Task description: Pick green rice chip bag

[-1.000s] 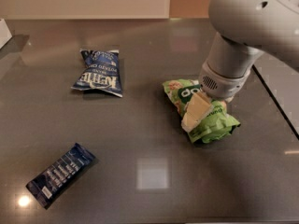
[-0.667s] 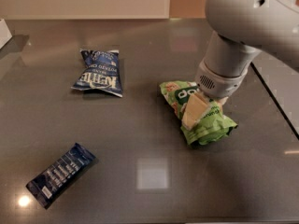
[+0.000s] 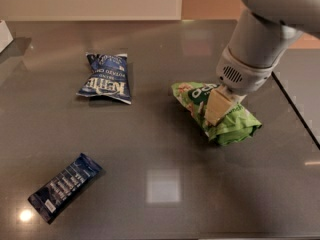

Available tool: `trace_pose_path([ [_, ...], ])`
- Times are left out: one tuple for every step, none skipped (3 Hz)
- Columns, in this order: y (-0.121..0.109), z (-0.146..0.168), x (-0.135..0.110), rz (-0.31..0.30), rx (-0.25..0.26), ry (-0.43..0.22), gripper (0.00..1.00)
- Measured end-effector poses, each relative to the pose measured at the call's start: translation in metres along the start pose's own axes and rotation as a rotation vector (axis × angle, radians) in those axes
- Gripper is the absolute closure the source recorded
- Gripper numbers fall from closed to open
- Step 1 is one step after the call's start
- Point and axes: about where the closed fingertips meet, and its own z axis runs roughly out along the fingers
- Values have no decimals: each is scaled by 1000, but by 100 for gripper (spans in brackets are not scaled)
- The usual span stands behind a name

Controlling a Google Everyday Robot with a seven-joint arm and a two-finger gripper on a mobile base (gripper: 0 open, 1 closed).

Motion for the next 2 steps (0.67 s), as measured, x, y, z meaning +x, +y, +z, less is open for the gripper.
trace_pose_path([
  [1, -34, 2, -78, -2, -43, 100],
  [2, -62, 3, -141, -1, -82, 100],
])
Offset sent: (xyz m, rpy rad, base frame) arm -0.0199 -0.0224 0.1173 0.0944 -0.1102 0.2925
